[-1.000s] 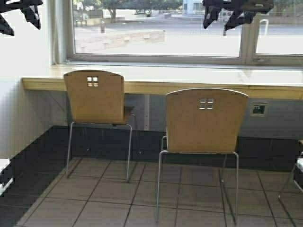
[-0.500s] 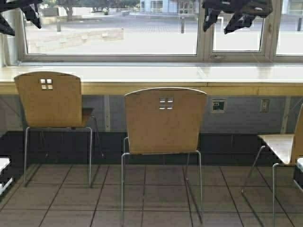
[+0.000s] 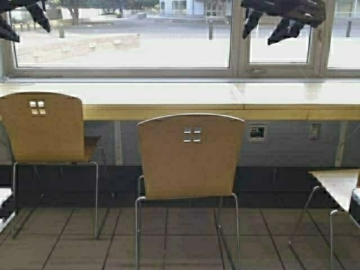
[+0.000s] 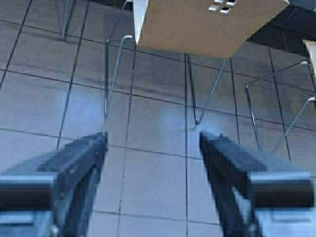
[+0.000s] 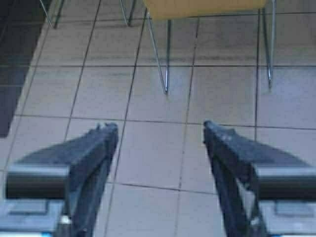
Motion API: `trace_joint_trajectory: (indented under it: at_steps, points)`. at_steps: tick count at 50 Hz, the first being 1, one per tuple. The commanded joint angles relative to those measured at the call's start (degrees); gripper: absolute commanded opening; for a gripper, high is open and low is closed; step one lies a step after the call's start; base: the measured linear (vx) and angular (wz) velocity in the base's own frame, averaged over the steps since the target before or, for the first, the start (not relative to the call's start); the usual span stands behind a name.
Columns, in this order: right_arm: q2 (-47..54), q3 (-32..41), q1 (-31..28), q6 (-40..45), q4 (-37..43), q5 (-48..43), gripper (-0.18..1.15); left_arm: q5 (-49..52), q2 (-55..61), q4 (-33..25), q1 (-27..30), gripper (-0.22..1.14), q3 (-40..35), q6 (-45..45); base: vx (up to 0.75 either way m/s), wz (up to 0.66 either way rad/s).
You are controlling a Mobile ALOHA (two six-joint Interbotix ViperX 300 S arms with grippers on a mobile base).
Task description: Push the chairs under the table
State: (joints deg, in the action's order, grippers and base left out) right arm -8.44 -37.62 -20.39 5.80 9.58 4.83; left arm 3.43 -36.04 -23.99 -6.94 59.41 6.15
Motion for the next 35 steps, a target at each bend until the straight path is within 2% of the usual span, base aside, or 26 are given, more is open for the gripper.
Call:
trace_joint_trajectory:
  at_steps: [1, 17, 35]
  points:
    - [-0.09, 0.7, 0.35, -0.09, 1.58, -0.26, 0.89, -0.18, 0.79, 0.53, 0.18, 0.91, -1.23, 0.26, 0.36, 0.06]
    - [4.75, 0.53, 2.72, 0.0, 9.84, -0.26, 0.89, 0.7, 3.69, 0.35, 0.26, 0.91, -1.58, -0.26, 0.35, 0.07]
    - [5.89, 0.53, 2.81, 0.0, 10.72, 0.53, 0.89, 2.64, 2.64, 0.26, 0.26, 0.91, -2.02, -0.53, 0.33, 0.01]
